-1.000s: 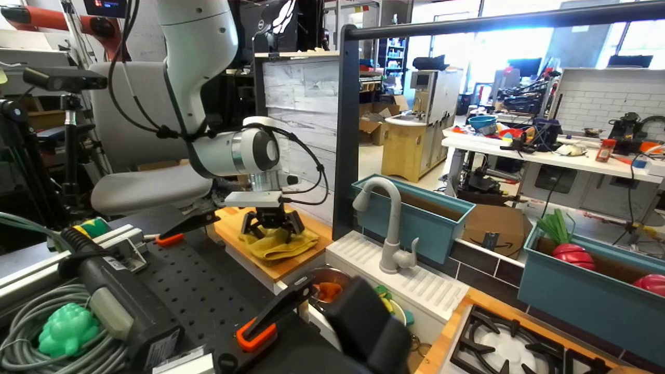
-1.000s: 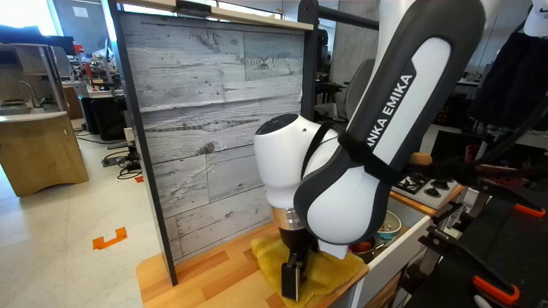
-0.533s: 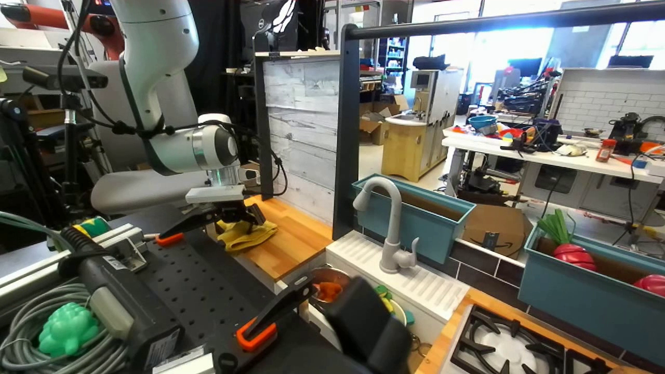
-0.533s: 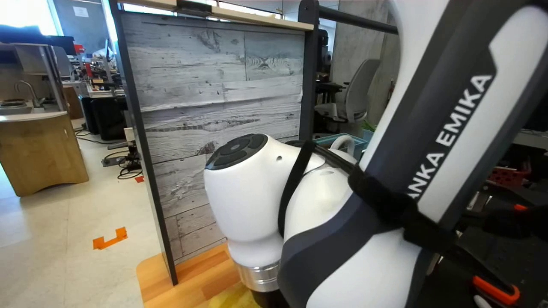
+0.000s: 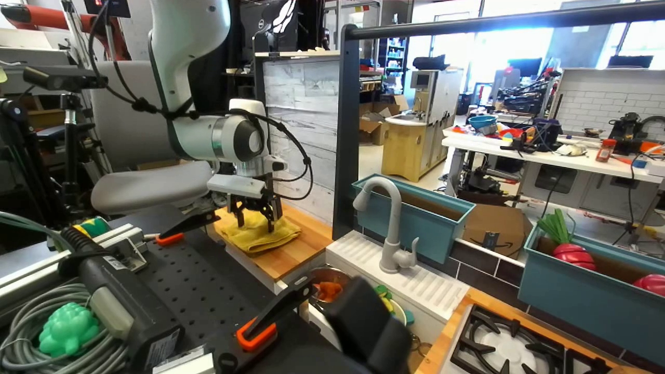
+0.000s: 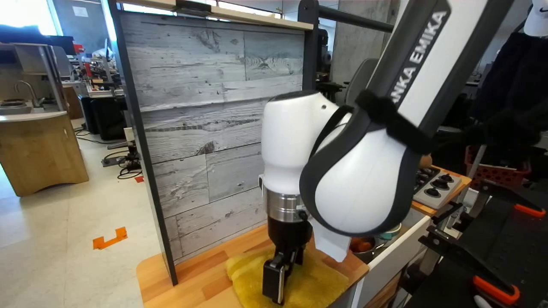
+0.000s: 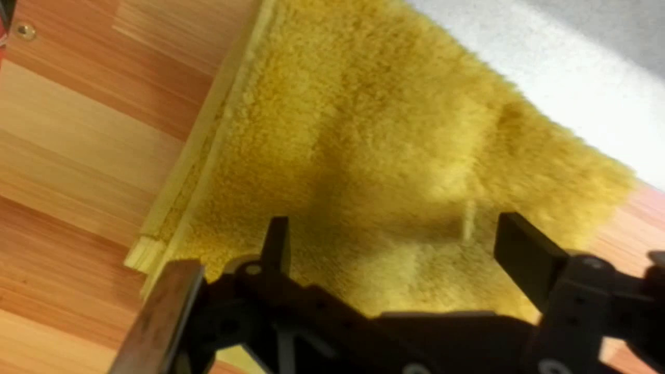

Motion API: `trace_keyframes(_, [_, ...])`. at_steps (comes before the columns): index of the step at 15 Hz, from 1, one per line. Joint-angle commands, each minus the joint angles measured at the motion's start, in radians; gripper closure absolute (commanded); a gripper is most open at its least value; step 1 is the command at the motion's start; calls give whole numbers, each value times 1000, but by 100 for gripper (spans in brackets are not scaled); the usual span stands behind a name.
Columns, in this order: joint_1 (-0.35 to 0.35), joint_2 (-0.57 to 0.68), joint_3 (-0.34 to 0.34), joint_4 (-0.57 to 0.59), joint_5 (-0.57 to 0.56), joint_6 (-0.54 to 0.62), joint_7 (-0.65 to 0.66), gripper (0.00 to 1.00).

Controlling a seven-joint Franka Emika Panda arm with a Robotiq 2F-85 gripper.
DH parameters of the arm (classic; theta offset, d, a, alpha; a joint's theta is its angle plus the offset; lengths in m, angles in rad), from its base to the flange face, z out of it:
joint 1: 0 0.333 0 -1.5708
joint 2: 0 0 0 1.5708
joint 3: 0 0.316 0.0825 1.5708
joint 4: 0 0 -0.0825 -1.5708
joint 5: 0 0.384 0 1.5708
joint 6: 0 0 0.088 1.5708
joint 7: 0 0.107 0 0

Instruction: Wipe the counter with the towel. Remove the things from the dishes in the sink and put them on the counter and the stove

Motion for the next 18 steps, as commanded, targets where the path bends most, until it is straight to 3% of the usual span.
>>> trace_keyframes(1, [-49,-215,63,-206,78,39,12,0])
trace_keyframes(5, [44,-389,-70,-361,99,167,179,0])
trace_keyframes(9, [139,-444,-285,-449,70,168,324,0])
trace_keyframes(10, [95,-413,-203,-388,81,136,255,0])
trace_keyframes(12, [109,-427,-263,-421,76,138,283,0])
trace_keyframes(17, [126,-416,-268,-409,73,113,297,0])
trace_keyframes(18, [145,-399,-306,-391,53,102,308,0])
